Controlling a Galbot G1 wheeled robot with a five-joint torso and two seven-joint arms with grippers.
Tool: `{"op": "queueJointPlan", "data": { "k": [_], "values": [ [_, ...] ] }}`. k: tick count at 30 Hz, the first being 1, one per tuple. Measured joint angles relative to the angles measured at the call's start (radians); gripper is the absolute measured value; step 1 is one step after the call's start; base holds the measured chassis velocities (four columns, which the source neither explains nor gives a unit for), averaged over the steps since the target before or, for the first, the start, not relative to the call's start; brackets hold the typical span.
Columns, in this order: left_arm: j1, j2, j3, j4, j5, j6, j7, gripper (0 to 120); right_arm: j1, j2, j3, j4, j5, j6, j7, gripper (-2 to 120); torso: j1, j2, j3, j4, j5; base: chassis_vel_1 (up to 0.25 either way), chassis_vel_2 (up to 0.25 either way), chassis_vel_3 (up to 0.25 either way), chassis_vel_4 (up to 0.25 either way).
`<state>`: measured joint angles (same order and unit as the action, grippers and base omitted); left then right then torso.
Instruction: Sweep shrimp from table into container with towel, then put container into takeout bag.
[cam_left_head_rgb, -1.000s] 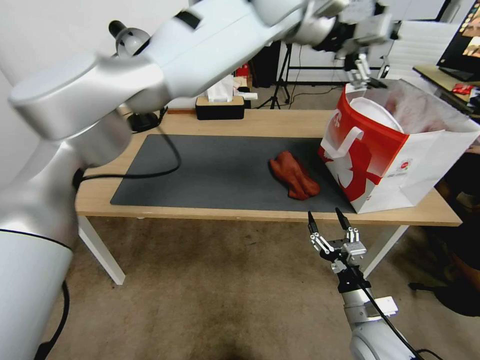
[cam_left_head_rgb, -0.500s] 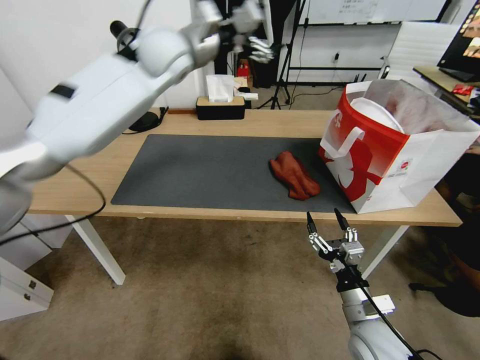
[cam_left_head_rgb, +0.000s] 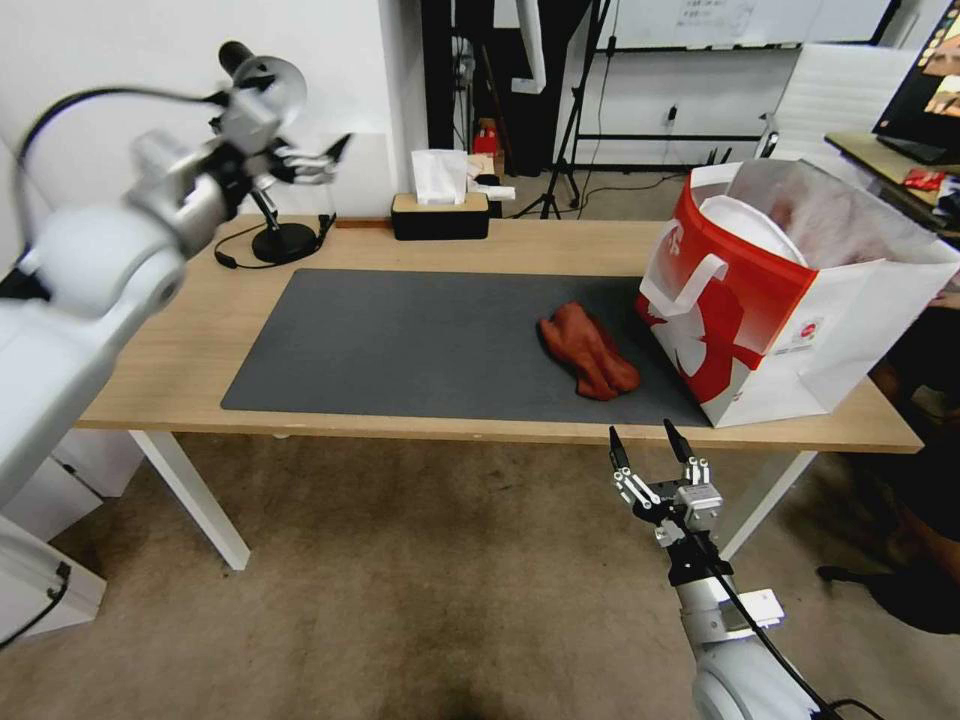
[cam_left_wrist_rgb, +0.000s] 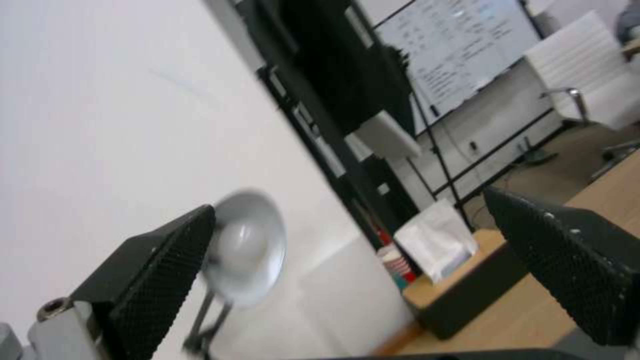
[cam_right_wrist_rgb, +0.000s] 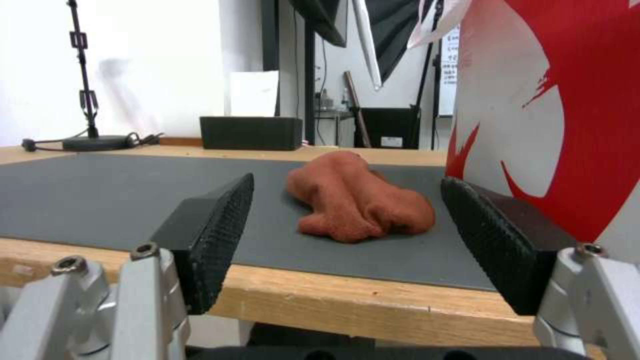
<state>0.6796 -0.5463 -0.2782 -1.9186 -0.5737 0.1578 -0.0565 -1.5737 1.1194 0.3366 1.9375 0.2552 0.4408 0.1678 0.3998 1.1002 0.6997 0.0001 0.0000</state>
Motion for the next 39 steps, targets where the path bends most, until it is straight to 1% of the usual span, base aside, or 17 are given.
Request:
{"op": "queueJointPlan", "data": {
  "k": [1,2,4,5,6,7,8,10,11,13,14,17,18,21,29,36,39],
  "values": [
    [0.0,0.0,0.0,0.0,0.0,0.0,0.0,100,0.0,0.0,0.0,0.0,0.0,0.0,0.0,75,0.0,0.0,0.0,0.0,0.0,0.0,0.0,0.0,0.0],
    [0.106,-0.015,-0.079,-0.026,0.013,-0.008,-0.016,100,0.0,0.003,-0.003,0.0,-0.003,0.0,0.0,76,0.0,0.0,0.0,0.0,-0.0001,0.0,0.0,0.0,0.0],
    [0.329,-0.076,-0.235,-0.084,0.045,-0.024,-0.049,100,0.0,0.008,-0.007,-0.001,-0.011,0.0,0.001,77,0.0,0.0,0.0,-0.0003,0.0,0.0,0.0,0.0,0.0],
    [0.329,-0.076,-0.235,-0.084,0.045,-0.024,-0.049,100,0.0,0.008,-0.007,-0.001,-0.011,0.0,0.001,77,0.0,0.0,0.0,-0.0003,0.0,0.0,0.0,0.0,0.0],
    [0.476,-0.139,-0.325,-0.122,0.091,-0.043,-0.066,100,-0.001,0.011,-0.011,-0.001,-0.017,0.0,0.001,79,0.0,0.0,0.0,0.0,-0.0006,0.0,0.0,0.0,0.0],
    [0.476,-0.139,-0.325,-0.122,0.091,-0.043,-0.066,100,-0.001,0.011,-0.011,-0.001,-0.017,0.0,0.001,79,0.0,0.0,0.0,0.0,-0.0006,0.0,0.0,0.0,0.0],
    [0.644,-0.252,-0.402,-0.168,0.174,-0.09,-0.079,100,-0.005,0.013,-0.013,-0.001,-0.022,0.0,0.002,80,0.0,0.0,0.0,0.0001,0.0003,0.0,0.0,0.0,0.0],
    [0.76,-0.354,-0.429,-0.192,0.234,-0.14,-0.09,100,-0.008,0.013,-0.013,-0.001,-0.026,0.0,0.003,82,0.0,0.0,0.0,-0.0001,0.0001,0.0,0.0,0.0,0.0],
    [0.76,-0.354,-0.429,-0.192,0.234,-0.14,-0.09,100,-0.008,0.013,-0.013,-0.001,-0.026,0.0,0.003,82,0.0,0.0,0.0,-0.0001,0.0001,0.0,0.0,0.0,0.0],
    [0.855,-0.438,-0.431,-0.211,0.285,-0.187,-0.114,100,-0.016,0.016,-0.012,-0.001,-0.033,0.0,0.006,85,0.0,0.0,0.0,0.0,-0.0001,0.0,0.0,0.0,0.0],
    [0.855,-0.438,-0.431,-0.211,0.285,-0.187,-0.114,100,-0.016,0.016,-0.012,-0.001,-0.033,0.0,0.006,85,0.0,0.0,0.0,0.0,-0.0001,0.0,0.0,0.0,0.0],
    [0.927,-0.508,-0.405,-0.215,0.333,-0.244,-0.137,100,-0.026,0.025,-0.012,-0.001,-0.042,0.0,0.012,88,0.0,0.0,0.0,-0.0001,0.0001,0.0,0.0,0.0,0.0],
    [0.927,-0.508,-0.405,-0.215,0.333,-0.244,-0.137,100,-0.026,0.025,-0.012,-0.001,-0.042,0.0,0.012,88,0.0,0.0,0.0,-0.0001,0.0001,0.0,0.0,0.0,0.0],
    [0.958,-0.551,-0.379,-0.197,0.38,-0.297,-0.149,100,-0.036,0.033,-0.012,-0.001,-0.05,0.001,0.015,92,0.0,0.0,0.0,-0.0001,0.0001,0.0,0.0,0.0,0.0],
    [0.992,-0.592,-0.349,-0.193,0.411,-0.345,-0.157,100,-0.068,0.043,-0.002,0.001,-0.058,0.005,0.022,99,0.0,0.0,0.0,-0.0002,0.0002,0.0,0.0,0.0,0.0],
    [1.019,-0.622,-0.303,-0.134,0.431,-0.447,-0.153,100,-0.103,0.054,0.02,-0.009,-0.065,0.023,0.031,100,0.0,0.0,0.0,-0.0001,-0.0001,0.0,0.0,0.0,0.0],
    [1.025,-0.634,-0.288,-0.119,0.44,-0.47,-0.151,100,-0.108,0.058,0.022,-0.014,-0.071,0.026,0.036,100,0.0,0.0,0.0,-0.0001,-0.0001,0.0,0.0,0.0,0.0]
  ]
}}
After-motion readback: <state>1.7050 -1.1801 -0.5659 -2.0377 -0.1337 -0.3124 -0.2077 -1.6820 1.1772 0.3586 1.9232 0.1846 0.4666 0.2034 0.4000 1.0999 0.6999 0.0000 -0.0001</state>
